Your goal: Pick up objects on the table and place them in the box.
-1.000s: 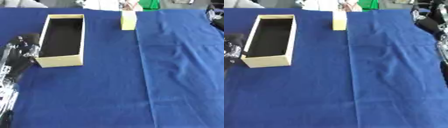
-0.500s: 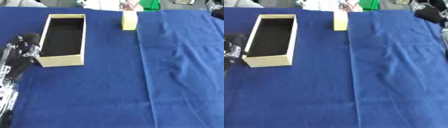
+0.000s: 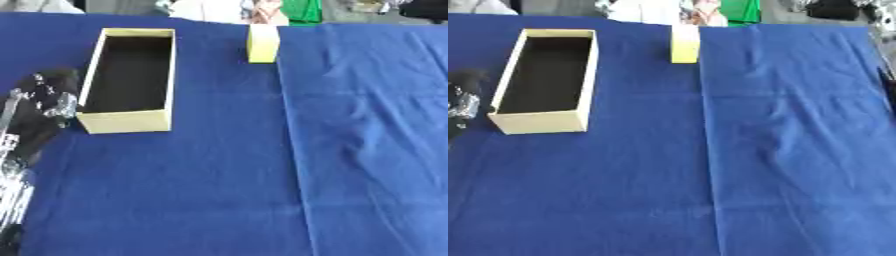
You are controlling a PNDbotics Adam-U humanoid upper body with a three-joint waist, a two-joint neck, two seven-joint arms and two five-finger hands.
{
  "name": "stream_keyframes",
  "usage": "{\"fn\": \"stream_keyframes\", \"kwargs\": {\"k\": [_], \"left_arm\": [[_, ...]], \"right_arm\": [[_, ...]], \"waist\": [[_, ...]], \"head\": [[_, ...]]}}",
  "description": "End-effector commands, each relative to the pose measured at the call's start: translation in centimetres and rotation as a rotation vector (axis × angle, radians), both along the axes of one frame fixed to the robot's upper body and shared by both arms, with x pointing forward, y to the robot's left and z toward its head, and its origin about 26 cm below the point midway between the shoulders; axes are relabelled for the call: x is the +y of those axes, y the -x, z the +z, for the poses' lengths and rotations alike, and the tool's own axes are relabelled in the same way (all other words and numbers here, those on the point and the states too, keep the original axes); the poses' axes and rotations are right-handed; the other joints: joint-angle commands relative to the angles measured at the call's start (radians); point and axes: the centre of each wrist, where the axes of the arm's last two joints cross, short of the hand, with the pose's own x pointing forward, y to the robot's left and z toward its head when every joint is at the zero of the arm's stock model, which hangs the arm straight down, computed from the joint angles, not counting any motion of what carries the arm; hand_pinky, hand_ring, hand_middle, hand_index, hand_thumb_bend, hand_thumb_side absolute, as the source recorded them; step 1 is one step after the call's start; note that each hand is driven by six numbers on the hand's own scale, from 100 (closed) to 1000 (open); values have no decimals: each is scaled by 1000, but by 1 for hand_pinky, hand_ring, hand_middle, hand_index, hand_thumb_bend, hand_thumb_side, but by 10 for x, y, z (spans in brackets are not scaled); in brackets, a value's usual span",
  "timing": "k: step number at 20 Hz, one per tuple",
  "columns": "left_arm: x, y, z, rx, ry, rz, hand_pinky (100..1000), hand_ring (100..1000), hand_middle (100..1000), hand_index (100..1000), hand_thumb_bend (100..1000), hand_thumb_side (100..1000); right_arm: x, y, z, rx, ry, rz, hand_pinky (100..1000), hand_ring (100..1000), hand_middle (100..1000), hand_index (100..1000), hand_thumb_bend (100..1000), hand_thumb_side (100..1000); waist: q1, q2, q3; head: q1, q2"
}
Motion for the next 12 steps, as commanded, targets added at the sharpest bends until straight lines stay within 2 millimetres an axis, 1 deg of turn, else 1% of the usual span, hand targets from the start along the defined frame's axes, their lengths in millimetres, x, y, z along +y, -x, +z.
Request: {"fn": "stream_keyframes", "kwargs": {"k": [1, 4, 12], "left_arm": [[-1, 1, 14, -46, -22, -19, 544, 831, 722, 689, 100, 247], [-3, 0, 15, -50, -29, -31, 544, 832, 721, 690, 100, 247], [-8, -1, 19, -60, -41, -62, 545, 831, 717, 692, 100, 247]], "right_arm": [[5, -7, 11, 35, 101, 13, 845, 969, 892, 934, 135, 160], [16, -18, 13, 101, 171, 37, 860, 987, 907, 942, 155, 164], [41, -41, 11, 232, 265, 27, 876, 1000, 921, 950, 207, 209]], "waist": [[-4, -21, 9], [-16, -21, 28], [-40, -11, 76]], "head": [[-12, -12], [-25, -15], [-51, -23]]}}
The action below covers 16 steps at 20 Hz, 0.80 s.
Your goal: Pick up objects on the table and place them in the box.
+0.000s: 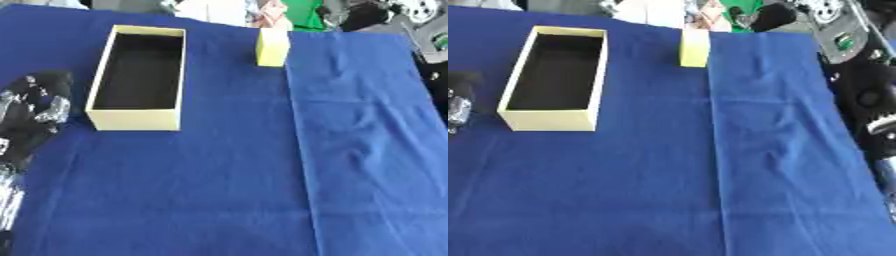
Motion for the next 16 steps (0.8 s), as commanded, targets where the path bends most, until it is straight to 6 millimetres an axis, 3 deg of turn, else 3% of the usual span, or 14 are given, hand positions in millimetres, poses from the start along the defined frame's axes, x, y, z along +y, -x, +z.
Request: {"fn": "stream_keyframes", "kwargs": {"k": [1, 8, 16], "left_arm": [[-1, 1, 13, -45, -21, -18, 544, 831, 717, 692, 100, 247], [-5, 0, 16, -51, -25, -37, 545, 830, 712, 692, 100, 246], [-5, 0, 15, -51, -22, -44, 545, 830, 709, 693, 100, 246]], "right_arm": [[2, -4, 11, 6, 36, -24, 878, 1000, 923, 952, 219, 218], [13, -15, 1, 59, 78, -60, 889, 1000, 934, 960, 283, 291], [12, -22, -16, 134, 84, -113, 895, 1000, 935, 963, 310, 356]], "waist": [[1, -15, 9], [-7, -5, 43], [-4, 0, 59]], "head": [[-15, -15], [-36, -29], [-43, -34]]}}
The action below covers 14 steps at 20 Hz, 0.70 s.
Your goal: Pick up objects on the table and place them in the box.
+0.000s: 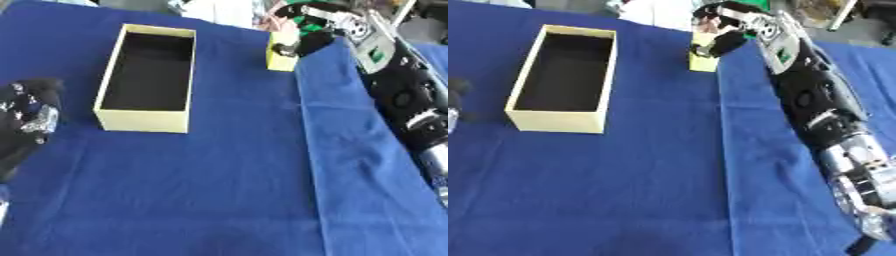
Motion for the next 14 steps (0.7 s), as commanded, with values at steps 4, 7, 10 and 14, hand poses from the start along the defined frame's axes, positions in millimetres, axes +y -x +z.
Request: {"fn": "stream_keyframes", "kwargs": {"k": [4, 7, 10, 14], "left_arm": [[-2, 2, 10, -35, -9, -15, 545, 830, 709, 693, 100, 246], [-2, 1, 10, -35, -8, -16, 545, 830, 708, 693, 100, 246], [-2, 1, 10, -34, -6, -15, 545, 830, 708, 693, 100, 246], [-2, 1, 9, -33, -5, -14, 545, 830, 707, 693, 100, 246]], "right_arm": [[-8, -1, 7, 9, 15, -46, 898, 1000, 940, 965, 315, 370], [-10, -1, 4, 8, 17, -66, 908, 1000, 953, 968, 311, 362], [-11, -1, 2, -31, 25, -91, 913, 1000, 958, 968, 308, 345], [-8, -1, 4, -121, 41, -98, 918, 1000, 960, 968, 311, 318]], "waist": [[9, -16, 2], [10, -16, 5], [9, -16, 7], [9, -16, 7]], "head": [[-6, -17], [-9, -19], [-9, -19], [-10, -18]]}}
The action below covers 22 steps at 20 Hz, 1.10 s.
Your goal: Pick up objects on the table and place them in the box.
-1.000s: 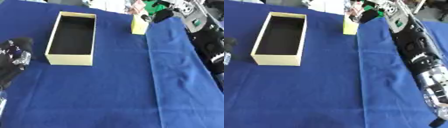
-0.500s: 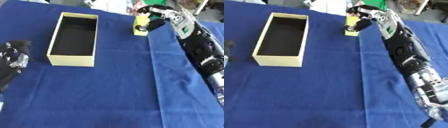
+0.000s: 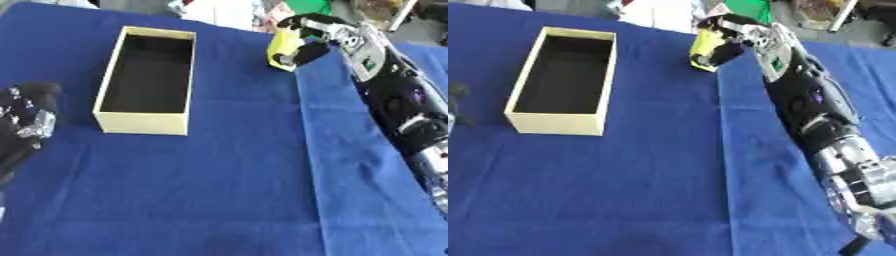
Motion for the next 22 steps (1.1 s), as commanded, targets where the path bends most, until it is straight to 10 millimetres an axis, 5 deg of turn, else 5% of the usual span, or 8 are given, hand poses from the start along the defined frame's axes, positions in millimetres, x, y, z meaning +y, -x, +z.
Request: {"fn": "stream_keyframes", "kwargs": {"k": [1, 19, 22], "left_arm": [[-1, 1, 9, -33, -2, -9, 545, 830, 707, 693, 100, 246], [-1, 1, 10, -36, -2, -10, 547, 830, 706, 694, 100, 246], [-1, 1, 10, -37, -1, -11, 547, 830, 705, 696, 100, 246]], "right_arm": [[-2, 1, 15, -97, 25, -12, 919, 1000, 960, 967, 312, 314], [-8, 0, -7, 37, 71, -32, 914, 1000, 920, 963, 303, 361], [-8, 0, -10, 44, 71, -36, 906, 984, 813, 944, 256, 315]], "waist": [[7, -19, 0], [9, -18, 4], [11, -18, 5]], "head": [[-3, -11], [-1, -15], [-3, -16]]}}
